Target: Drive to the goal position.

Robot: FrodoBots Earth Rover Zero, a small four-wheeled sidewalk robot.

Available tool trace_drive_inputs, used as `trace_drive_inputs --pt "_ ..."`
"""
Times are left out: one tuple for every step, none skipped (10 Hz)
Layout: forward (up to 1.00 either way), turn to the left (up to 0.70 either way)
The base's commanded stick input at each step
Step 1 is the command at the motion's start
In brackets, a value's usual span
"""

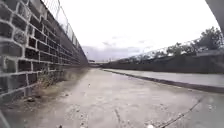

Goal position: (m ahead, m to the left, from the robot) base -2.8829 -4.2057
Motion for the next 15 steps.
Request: trace_drive_inputs --pt "1.0 0.03" --pt "1.0 0.14" --pt "1.0 0.24" --pt "1.0 0.19" --pt "1.0 0.09" --pt "1.0 0.0" --pt "1.0 0.0" --pt "1.0 0.0" --pt "1.0 0.0" --pt "1.0 0.0" --pt "1.0 0.0" --pt "1.0 0.0" --pt "1.0 0.0" --pt "1.0 0.0" --pt "1.0 0.0"
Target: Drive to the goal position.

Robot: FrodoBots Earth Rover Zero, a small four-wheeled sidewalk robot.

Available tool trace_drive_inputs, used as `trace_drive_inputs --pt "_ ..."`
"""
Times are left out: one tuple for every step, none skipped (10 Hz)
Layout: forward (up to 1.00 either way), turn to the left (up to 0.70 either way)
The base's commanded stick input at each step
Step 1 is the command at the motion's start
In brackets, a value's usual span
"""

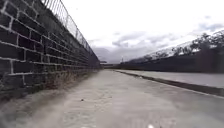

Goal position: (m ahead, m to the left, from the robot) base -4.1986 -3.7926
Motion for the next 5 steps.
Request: trace_drive_inputs --pt "1.0 0.0" --pt "1.0 0.0" --pt "1.0 0.0" --pt "1.0 0.0" --pt "1.0 0.0"
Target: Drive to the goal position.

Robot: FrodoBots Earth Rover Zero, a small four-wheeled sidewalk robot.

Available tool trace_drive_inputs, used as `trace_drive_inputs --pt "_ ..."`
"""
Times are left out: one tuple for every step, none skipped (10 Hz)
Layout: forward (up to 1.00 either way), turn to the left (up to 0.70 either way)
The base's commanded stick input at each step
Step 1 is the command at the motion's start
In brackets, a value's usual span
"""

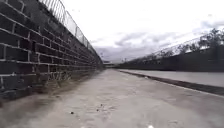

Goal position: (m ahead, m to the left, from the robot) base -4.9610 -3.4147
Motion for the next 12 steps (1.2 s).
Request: trace_drive_inputs --pt "1.0 0.0" --pt "1.0 0.0" --pt "1.0 0.0" --pt "1.0 0.0" --pt "1.0 0.0" --pt "1.0 0.0" --pt "1.0 0.0" --pt "1.0 0.0" --pt "1.0 0.0" --pt "1.0 0.0" --pt "1.0 0.0" --pt "1.0 0.0"
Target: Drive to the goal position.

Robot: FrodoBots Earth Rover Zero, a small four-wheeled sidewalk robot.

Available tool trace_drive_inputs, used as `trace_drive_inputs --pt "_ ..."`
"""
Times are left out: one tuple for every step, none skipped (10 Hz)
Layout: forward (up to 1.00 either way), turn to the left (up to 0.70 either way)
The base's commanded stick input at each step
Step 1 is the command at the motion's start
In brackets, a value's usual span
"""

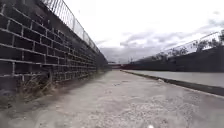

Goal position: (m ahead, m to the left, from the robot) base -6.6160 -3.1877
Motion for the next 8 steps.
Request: trace_drive_inputs --pt "1.0 0.0" --pt "1.0 0.0" --pt "1.0 0.0" --pt "1.0 0.0" --pt "1.0 0.0" --pt "1.0 0.0" --pt "1.0 0.0" --pt "1.0 0.0"
